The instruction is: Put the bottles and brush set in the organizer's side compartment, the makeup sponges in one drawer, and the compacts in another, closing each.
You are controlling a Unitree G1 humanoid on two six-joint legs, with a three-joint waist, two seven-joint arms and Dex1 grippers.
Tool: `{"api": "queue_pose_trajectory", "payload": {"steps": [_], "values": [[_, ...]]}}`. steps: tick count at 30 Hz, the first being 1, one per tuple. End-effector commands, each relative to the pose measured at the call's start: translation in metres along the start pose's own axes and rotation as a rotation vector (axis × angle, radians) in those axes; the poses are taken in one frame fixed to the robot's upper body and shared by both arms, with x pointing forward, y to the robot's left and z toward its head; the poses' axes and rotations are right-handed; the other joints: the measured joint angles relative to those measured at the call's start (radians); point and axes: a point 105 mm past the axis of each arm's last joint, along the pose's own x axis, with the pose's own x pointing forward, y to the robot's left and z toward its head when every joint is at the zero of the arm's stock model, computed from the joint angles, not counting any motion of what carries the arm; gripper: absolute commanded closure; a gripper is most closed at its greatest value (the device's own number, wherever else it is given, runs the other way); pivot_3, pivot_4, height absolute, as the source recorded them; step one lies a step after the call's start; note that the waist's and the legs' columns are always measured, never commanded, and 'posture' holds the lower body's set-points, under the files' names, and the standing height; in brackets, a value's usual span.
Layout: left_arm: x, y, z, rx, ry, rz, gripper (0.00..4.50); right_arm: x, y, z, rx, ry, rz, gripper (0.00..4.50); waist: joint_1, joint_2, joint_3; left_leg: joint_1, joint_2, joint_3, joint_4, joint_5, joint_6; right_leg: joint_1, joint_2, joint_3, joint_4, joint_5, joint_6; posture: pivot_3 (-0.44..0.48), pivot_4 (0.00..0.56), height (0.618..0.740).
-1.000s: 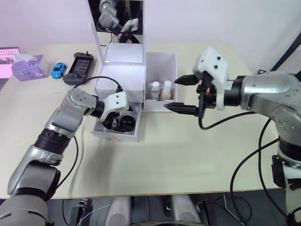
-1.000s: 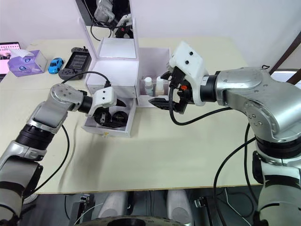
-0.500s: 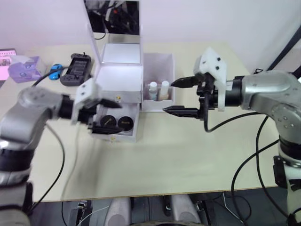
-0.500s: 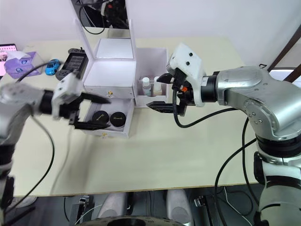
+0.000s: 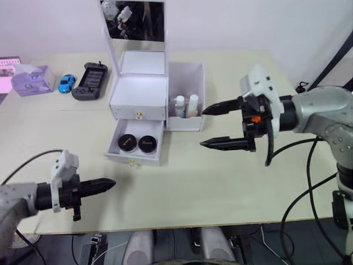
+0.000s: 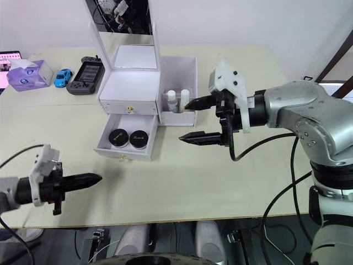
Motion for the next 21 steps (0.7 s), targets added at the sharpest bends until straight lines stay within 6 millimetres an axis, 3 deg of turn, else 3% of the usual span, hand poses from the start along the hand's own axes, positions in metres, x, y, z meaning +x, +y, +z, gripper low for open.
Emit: {"api": "queue_pose_trajectory", "payload": {"steps": [1,11,21], "values": [[0.013,0.009,-0.005,0.026,-0.012,0.058,4.38,-0.003,-0.006,0.004,-0.042,0.009,-0.043,0.00,0.001,0.000,0.000,0.000,0.000,0.000,0.000,0.000,0.000,0.000,0.000,0.000,0.000,0.000,0.000,0.000,0.150,0.740],[0.056,0.040,0.011,0.066,-0.100,0.131,4.38,-0.001,-0.007,0.010,-0.059,0.000,-0.064,0.00,-0.002,0.000,0.000,0.000,0.000,0.001,0.000,0.000,0.000,0.000,0.001,0.000,-0.001,0.001,-0.002,0.000,0.150,0.740],[0.082,0.059,0.050,0.169,-0.142,0.132,4.38,-0.005,-0.012,0.011,-0.073,0.025,-0.131,0.00,0.012,0.000,0.000,0.000,0.000,0.000,0.002,0.001,0.002,0.000,0.001,0.000,0.000,0.004,-0.003,0.000,0.150,0.740]]}}
